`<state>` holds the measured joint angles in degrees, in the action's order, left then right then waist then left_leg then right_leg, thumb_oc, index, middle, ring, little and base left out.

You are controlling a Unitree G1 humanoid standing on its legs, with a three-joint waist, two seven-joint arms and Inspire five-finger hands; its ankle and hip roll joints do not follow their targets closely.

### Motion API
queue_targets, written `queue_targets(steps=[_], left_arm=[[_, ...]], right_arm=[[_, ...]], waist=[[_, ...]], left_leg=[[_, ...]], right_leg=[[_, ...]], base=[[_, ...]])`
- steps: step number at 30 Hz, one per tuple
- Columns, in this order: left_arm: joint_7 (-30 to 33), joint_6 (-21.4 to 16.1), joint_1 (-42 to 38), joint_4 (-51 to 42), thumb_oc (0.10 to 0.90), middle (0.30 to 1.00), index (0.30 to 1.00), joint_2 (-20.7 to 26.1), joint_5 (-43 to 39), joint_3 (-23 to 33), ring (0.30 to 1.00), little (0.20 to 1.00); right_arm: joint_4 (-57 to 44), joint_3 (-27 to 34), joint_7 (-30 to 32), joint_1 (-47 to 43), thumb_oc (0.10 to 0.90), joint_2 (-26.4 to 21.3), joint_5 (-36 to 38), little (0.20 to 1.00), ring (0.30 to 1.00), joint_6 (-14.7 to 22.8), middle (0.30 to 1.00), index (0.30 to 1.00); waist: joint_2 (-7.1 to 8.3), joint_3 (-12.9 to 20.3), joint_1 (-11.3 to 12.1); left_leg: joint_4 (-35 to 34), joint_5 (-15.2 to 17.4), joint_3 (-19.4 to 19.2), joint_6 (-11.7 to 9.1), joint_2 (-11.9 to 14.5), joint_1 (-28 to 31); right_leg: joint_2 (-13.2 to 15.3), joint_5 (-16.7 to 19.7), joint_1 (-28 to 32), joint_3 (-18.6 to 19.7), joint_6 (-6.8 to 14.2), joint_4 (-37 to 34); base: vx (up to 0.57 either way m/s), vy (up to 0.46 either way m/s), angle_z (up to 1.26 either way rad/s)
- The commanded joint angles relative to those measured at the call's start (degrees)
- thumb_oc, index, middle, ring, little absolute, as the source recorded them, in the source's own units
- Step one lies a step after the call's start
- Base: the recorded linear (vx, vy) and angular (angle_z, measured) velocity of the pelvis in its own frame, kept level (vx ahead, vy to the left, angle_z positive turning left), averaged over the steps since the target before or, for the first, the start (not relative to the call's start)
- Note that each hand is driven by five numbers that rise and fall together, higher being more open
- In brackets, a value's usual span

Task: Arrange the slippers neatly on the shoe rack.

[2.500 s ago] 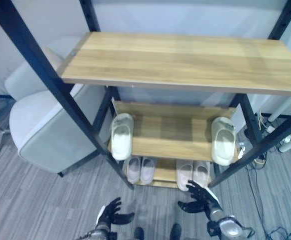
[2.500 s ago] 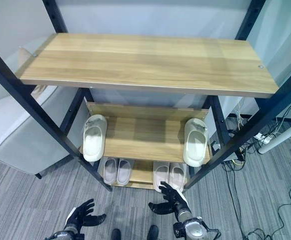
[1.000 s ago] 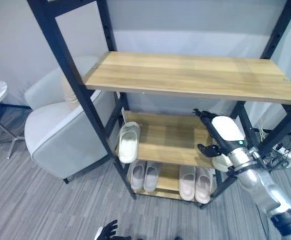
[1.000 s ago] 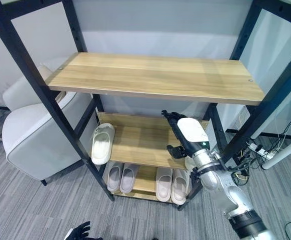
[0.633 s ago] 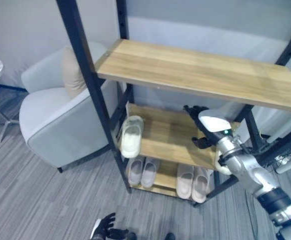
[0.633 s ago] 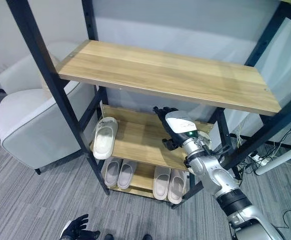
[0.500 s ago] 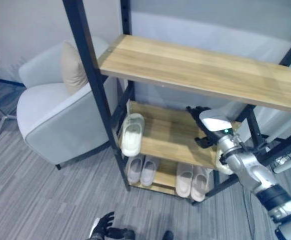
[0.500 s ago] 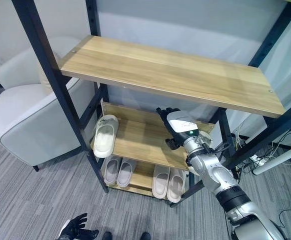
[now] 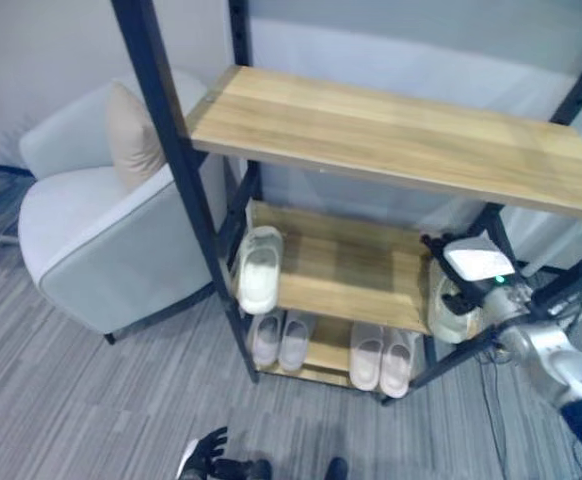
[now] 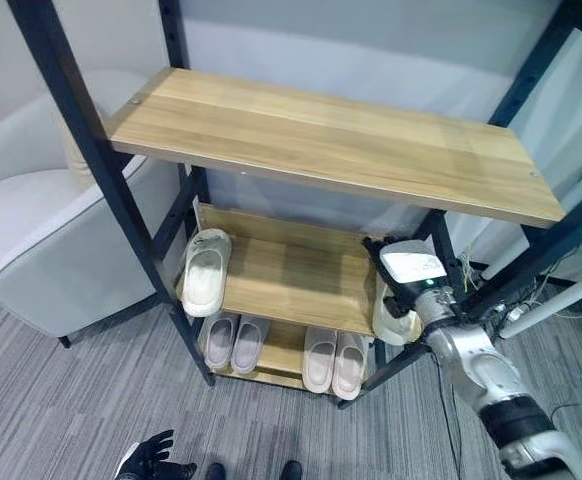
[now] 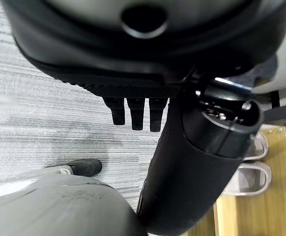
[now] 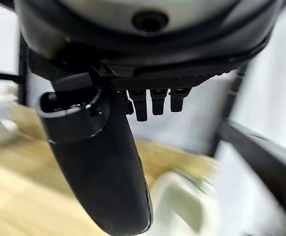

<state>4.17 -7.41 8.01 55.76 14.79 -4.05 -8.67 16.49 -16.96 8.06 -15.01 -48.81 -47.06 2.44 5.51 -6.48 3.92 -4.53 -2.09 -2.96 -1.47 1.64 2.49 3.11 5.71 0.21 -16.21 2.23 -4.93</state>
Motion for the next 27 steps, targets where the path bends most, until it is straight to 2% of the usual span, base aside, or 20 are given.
queue_targets(steps=[1,8,18,27], left_arm=[[-1.38,-2.00,-2.60,0.04,0.800,0.900,0.900,-1.77,0.81,-2.30,0.900,0.900],[-1.42,-2.17,-2.37,-0.12,0.800,0.900,0.900,-1.55,0.45,-2.89,0.900,0.900],[-1.30,-2.28,-1.92,-0.34,0.800,0.900,0.900,-1.13,-0.88,-3.20,0.900,0.900],[-1.00,-2.23,-2.23,-0.34,0.800,0.900,0.900,-0.51,-1.90,-3.73,0.900,0.900]], right_arm=[[-1.65,5.15,2.48,-3.73,0.800,-5.87,-0.83,0.900,0.900,-0.62,0.900,0.900],[2.62,2.75,2.93,-5.80,0.800,-7.23,-1.37,0.900,0.900,-1.49,0.900,0.900],[7.08,-1.37,4.11,-12.72,0.800,-5.06,-0.50,0.900,0.900,-2.85,0.900,0.900],[12.40,-4.87,4.90,-18.27,0.800,-2.02,0.97,0.900,0.900,-4.44,0.900,0.900]], waist=[[-0.14,2.89,0.30],[-0.36,2.65,0.26],[-0.06,1.99,1.60],[0.93,1.01,3.58]], left_leg=[[-0.47,3.05,-1.37,-1.37,-0.46,-1.13],[-0.47,3.05,-1.99,-1.35,-0.43,-1.48],[-0.47,2.75,-1.55,-1.33,-0.34,-2.39],[-0.47,2.31,-0.52,-1.16,-0.49,-3.69]], right_leg=[[5.83,-3.52,2.97,0.82,7.96,0.67],[5.87,-3.01,2.03,1.39,8.21,0.49],[5.77,-2.83,1.33,1.11,8.21,0.37],[5.69,-2.82,0.65,0.16,8.19,0.50]], base=[[0.00,0.008,-0.07],[0.00,0.000,-0.08],[0.00,0.000,-0.01],[0.00,-0.002,0.01]])
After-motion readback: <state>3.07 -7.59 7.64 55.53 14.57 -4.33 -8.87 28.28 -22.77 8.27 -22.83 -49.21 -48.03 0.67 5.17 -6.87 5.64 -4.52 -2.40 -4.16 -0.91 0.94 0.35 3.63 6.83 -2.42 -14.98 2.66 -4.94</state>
